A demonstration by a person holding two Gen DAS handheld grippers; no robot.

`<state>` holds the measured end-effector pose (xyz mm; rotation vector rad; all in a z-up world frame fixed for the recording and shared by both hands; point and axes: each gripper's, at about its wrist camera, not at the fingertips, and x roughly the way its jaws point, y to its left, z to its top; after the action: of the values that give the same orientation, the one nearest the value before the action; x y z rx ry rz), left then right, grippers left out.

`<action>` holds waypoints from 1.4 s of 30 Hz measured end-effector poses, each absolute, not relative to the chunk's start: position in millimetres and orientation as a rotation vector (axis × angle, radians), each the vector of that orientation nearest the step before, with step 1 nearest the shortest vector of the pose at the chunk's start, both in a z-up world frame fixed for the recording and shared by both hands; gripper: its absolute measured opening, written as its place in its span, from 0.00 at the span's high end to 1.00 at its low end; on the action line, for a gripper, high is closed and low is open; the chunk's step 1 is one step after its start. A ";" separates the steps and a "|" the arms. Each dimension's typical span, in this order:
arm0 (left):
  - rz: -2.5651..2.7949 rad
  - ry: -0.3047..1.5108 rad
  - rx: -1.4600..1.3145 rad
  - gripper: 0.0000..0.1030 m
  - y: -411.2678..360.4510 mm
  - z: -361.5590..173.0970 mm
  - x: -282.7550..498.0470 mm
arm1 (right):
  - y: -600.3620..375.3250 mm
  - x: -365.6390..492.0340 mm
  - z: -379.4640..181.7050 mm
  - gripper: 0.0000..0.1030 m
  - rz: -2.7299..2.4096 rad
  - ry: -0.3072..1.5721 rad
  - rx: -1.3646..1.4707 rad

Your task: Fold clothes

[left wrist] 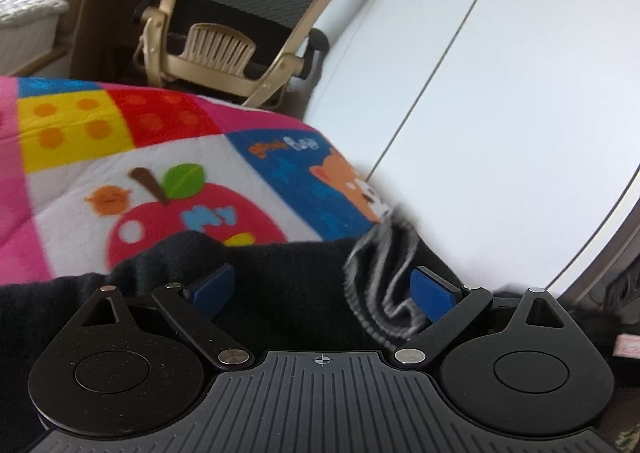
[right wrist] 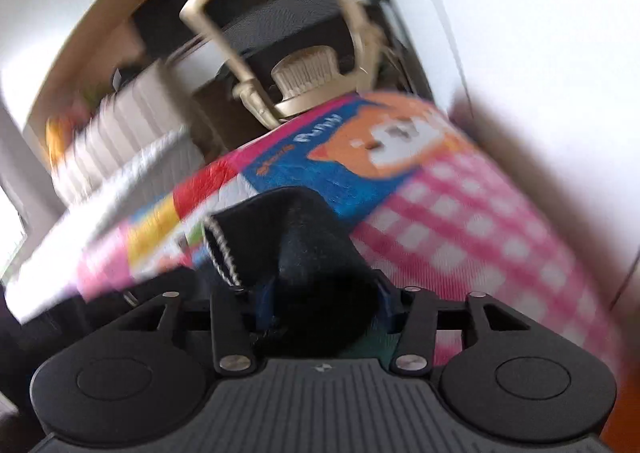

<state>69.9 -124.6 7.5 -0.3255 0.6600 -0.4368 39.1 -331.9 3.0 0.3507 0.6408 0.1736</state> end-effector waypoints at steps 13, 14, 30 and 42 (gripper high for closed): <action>-0.444 0.809 -0.344 0.22 -126.6 59.2 70.6 | -189.5 -44.0 -11.7 0.58 0.261 0.234 -0.795; -0.424 0.824 -0.348 0.22 -128.3 56.1 76.2 | -186.6 -48.8 -15.6 0.58 0.276 0.221 -0.831; -0.330 0.866 -0.387 0.23 -102.6 23.6 81.0 | -327.9 10.0 15.8 0.23 0.429 0.592 0.486; -0.352 0.827 -0.468 0.11 -70.2 30.0 65.2 | -300.9 32.5 11.7 0.71 0.523 0.682 0.568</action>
<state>65.2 -70.2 30.0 -0.4675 0.8273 -0.3518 32.5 -300.9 11.7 0.5679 0.6823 0.5227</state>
